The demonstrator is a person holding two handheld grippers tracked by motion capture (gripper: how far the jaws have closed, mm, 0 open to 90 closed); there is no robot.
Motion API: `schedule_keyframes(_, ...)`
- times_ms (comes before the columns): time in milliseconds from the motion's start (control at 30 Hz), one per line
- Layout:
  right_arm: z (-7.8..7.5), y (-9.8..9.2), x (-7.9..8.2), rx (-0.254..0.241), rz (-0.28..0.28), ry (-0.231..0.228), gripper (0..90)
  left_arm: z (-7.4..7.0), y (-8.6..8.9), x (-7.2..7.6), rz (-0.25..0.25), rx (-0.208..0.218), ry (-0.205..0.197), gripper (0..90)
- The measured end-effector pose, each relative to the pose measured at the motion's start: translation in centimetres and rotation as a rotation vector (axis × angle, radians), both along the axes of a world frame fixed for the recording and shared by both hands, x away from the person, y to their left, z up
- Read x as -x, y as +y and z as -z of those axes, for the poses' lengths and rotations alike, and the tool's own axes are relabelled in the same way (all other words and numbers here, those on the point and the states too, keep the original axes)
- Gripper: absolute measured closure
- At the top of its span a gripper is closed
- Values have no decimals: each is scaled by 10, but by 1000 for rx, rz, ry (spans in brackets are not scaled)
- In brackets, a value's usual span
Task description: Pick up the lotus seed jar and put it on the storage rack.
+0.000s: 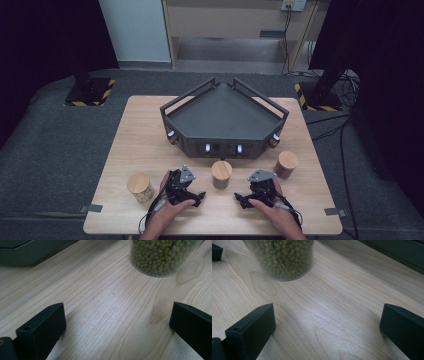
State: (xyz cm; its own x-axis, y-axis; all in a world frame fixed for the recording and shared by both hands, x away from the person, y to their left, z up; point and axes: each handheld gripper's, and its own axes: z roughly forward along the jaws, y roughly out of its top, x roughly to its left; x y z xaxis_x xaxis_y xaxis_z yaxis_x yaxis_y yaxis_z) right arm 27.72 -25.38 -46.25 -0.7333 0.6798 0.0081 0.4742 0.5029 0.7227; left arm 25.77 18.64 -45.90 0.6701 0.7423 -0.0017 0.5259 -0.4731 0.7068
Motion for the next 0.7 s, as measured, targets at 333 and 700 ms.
schedule_keyframes(333,0,1,1,0,7,0,6,0,0,0,0,0,0,0)
schedule_keyframes(700,0,1,2,0,13,1,6,0,0,0,0,0,0,0)
